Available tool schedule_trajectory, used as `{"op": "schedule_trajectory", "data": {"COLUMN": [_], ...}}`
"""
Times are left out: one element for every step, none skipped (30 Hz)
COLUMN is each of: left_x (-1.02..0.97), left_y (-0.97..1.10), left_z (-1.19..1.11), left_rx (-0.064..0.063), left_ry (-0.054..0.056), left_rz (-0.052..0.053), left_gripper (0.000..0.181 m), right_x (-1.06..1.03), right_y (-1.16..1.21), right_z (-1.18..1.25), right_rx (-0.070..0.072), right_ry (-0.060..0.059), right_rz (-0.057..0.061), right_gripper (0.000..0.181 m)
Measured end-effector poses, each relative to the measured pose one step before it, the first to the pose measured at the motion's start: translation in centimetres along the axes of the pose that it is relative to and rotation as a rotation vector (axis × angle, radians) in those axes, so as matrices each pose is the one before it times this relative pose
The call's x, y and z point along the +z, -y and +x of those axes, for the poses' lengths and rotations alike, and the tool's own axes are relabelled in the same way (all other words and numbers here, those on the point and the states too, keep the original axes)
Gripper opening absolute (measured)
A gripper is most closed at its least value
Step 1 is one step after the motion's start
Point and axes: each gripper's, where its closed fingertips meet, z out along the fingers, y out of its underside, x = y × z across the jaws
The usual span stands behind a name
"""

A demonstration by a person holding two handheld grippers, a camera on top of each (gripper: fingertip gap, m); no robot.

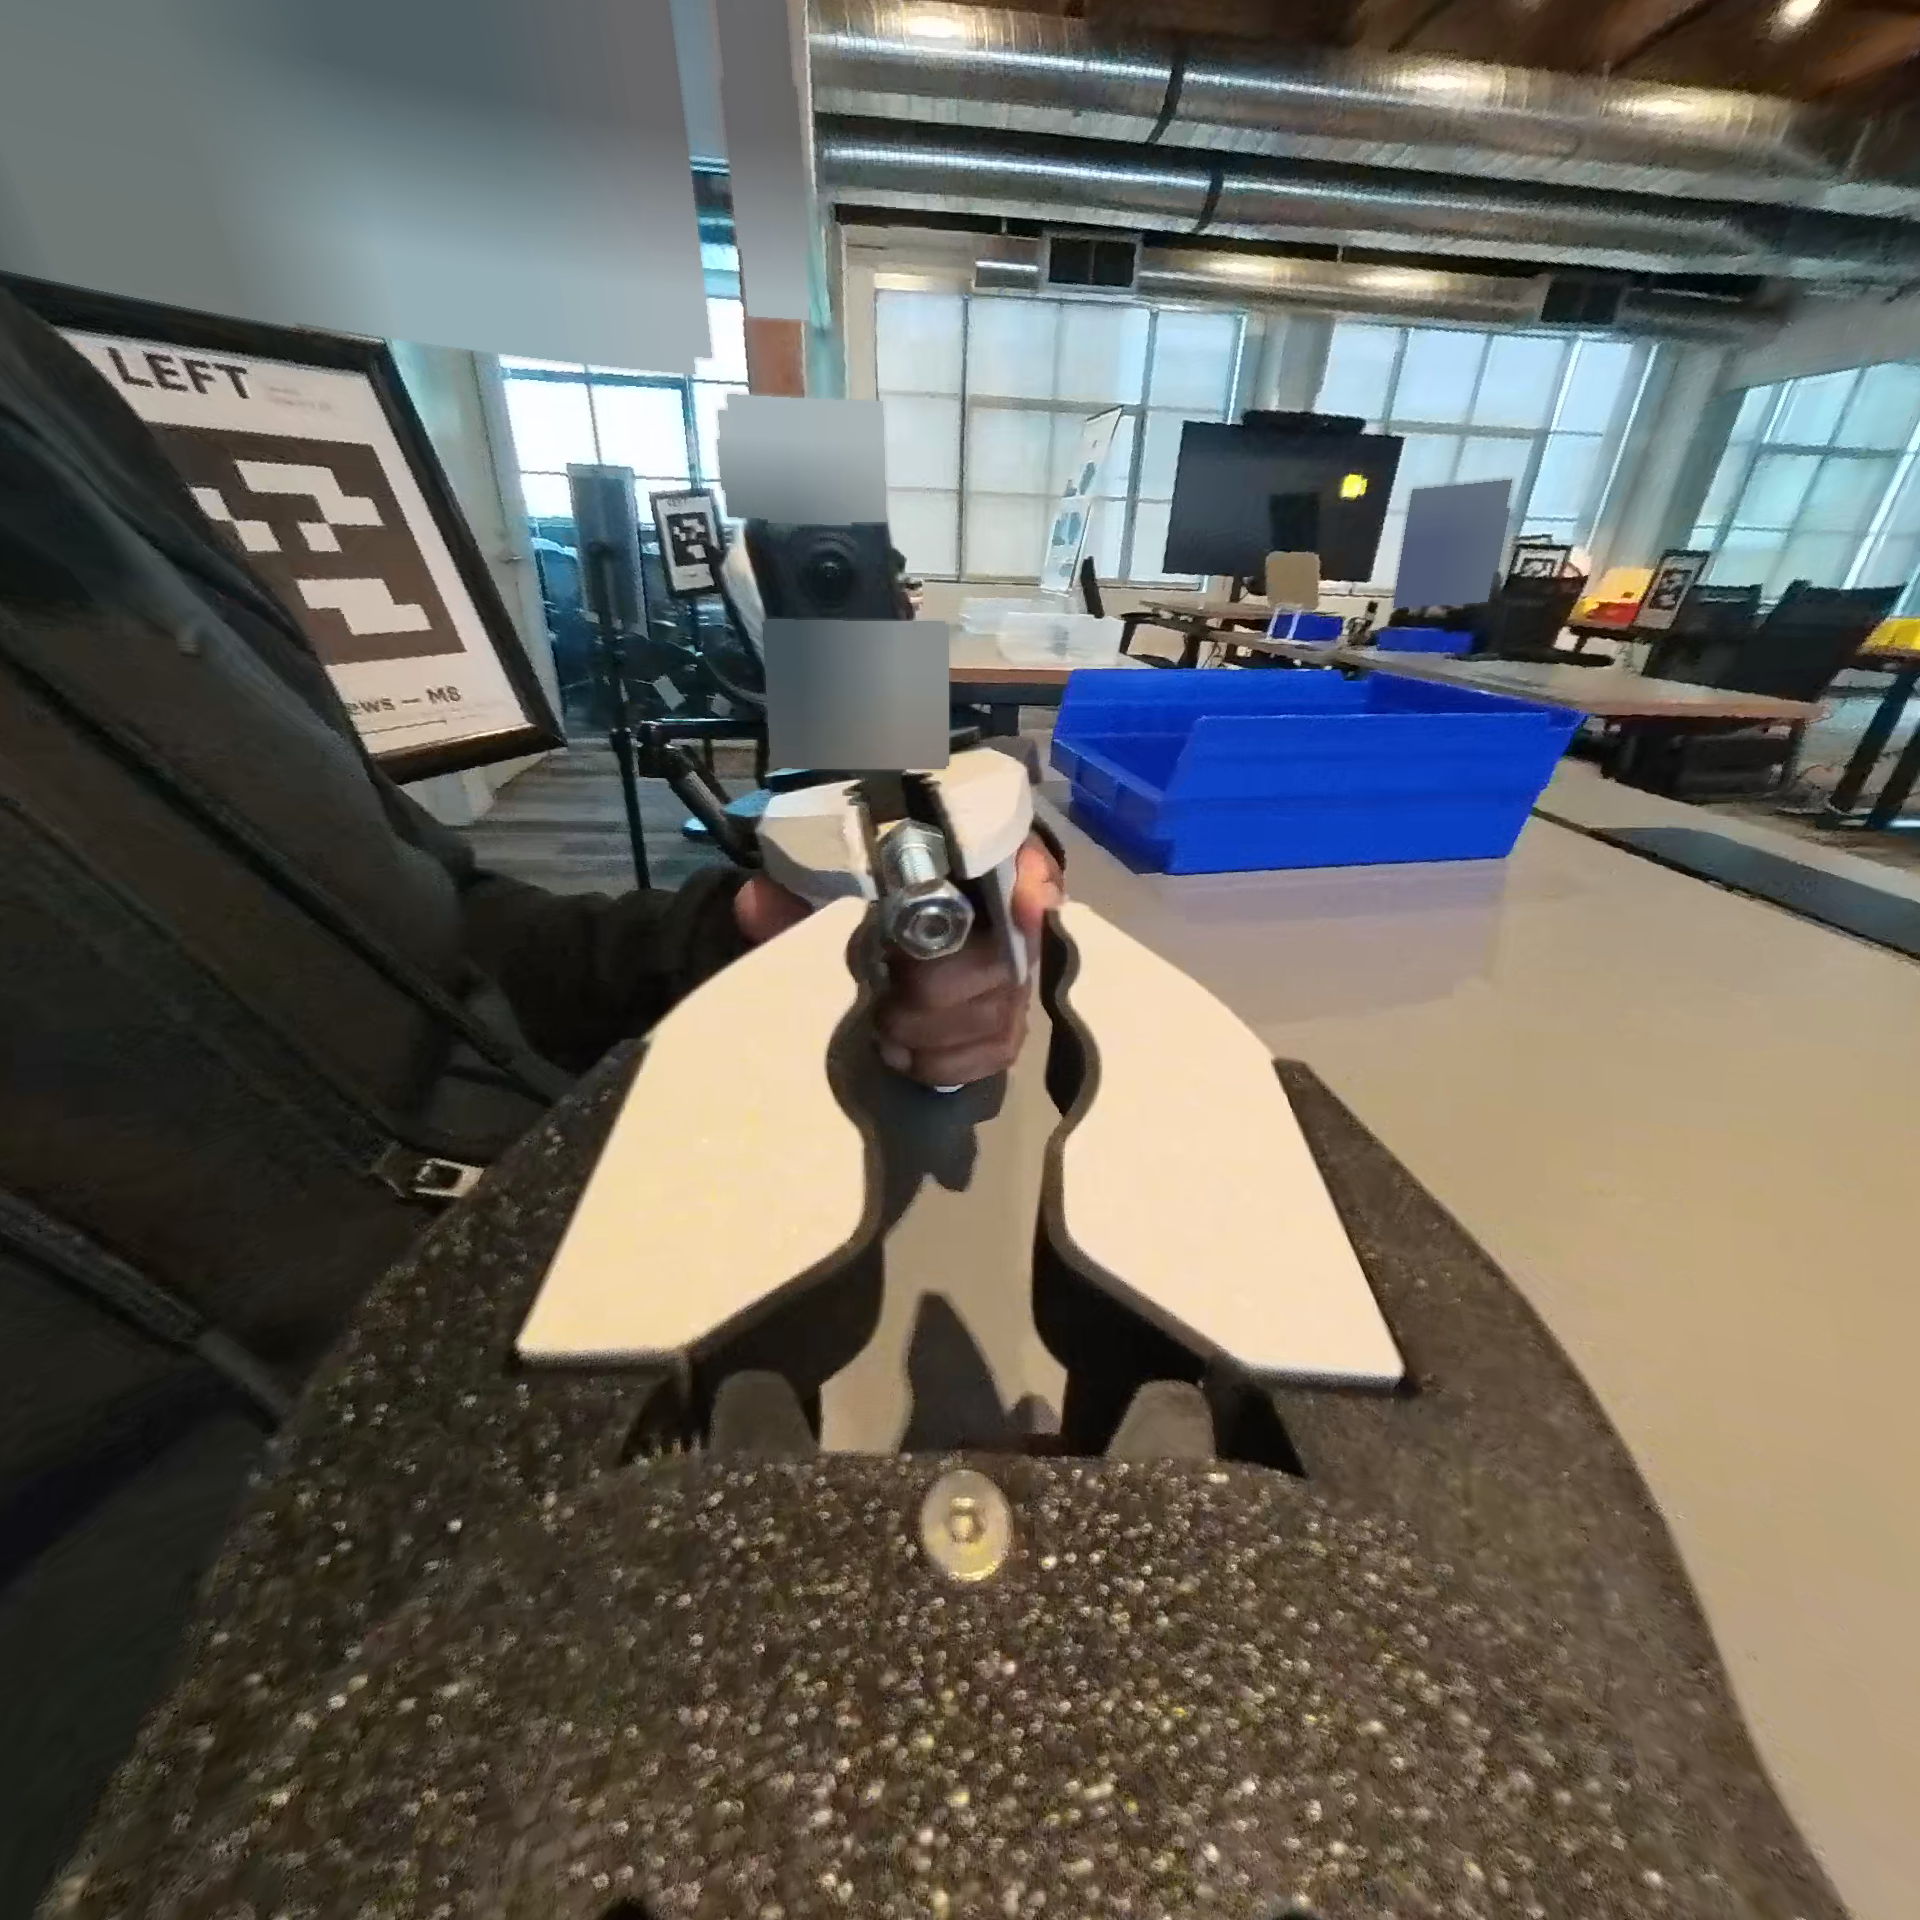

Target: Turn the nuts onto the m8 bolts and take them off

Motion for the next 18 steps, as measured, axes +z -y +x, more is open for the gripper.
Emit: {"op": "schedule_trajectory", "data": {"left_x": [-0.012,-0.022,0.000,0.003,0.024,0.009,0.007,-0.020,-0.011,-0.005,-0.008,-0.017,-0.035,-0.046,-0.049,-0.082,-0.146,-0.202], "left_y": [0.017,0.018,-0.008,-0.014,-0.016,-0.030,-0.007,0.023,-0.001,0.005,0.015,0.044,0.050,0.055,0.103,0.160,0.205,0.250], "left_z": [0.000,-0.001,0.010,0.004,0.037,0.010,-0.040,0.008,0.005,-0.004,0.014,0.063,0.069,0.049,0.056,-0.082,-0.197,-0.172], "left_rx": [-0.0015,-0.0015,-0.0009,0.0004,0.0016,0.0019,-0.0012,-0.0031,-0.0032,-0.0070,-0.0193,-0.0342,-0.0424,-0.0423,-0.0368,-0.0278,-0.0181,-0.0131], "left_ry": [-0.0014,-0.0012,-0.0009,-0.0005,-0.0009,0.0005,0.0021,-0.0025,-0.0023,-0.0022,-0.0073,-0.0145,-0.0172,-0.0159,-0.0151,-0.0035,0.0045,0.0032], "left_rz": [0.0015,0.0015,0.0003,-0.0009,-0.0014,-0.0018,-0.0001,0.0021,0.0005,0.0001,-0.0004,0.0008,0.0009,0.0028,0.0069,0.0133,0.0179,0.0204], "left_gripper": [0.014,0.014,0.014,0.014,0.014,0.014,0.014,0.014,0.014,0.014,0.014,0.014,0.014,0.014,0.014,0.014,0.014,0.014], "right_x": [0.027,0.057,0.076,0.087,0.099,0.091,0.055,0.022,0.011,0.012,0.019,0.013,0.023,0.025,0.032,0.042,0.076,0.091], "right_y": [-0.061,-0.128,-0.119,-0.073,-0.067,-0.076,-0.019,0.056,0.037,-0.005,-0.009,0.017,0.031,0.053,0.132,0.209,0.200,0.108], "right_z": [-0.041,-0.018,-0.072,-0.128,-0.123,-0.106,-0.077,-0.016,0.026,0.036,0.044,0.017,-0.003,0.004,0.006,-0.026,0.052,0.118], "right_rx": [0.0037,-0.0045,-0.0083,-0.0080,-0.0077,-0.0134,-0.0267,-0.0420,-0.0560,-0.0713,-0.0884,-0.1045,-0.1171,-0.1145,-0.0868,-0.0410,0.0052,0.0385], "right_ry": [0.0033,-0.0007,0.0005,0.0025,0.0025,-0.0004,-0.0062,-0.0142,-0.0199,-0.0248,-0.0298,-0.0322,-0.0343,-0.0353,-0.0298,-0.0167,-0.0072,-0.0004], "right_rz": [-0.0026,-0.0067,-0.0062,-0.0037,-0.0040,-0.0044,-0.0017,0.0027,0.0023,0.0003,0.0014,0.0018,-0.0006,-0.0034,-0.0026,0.0028,0.0066,0.0056], "right_gripper": [0.027,0.026,0.025,0.024,0.021,0.017,0.015,0.015,0.015,0.015,0.015,0.015,0.015,0.015,0.016,0.021,0.030,0.039]}}
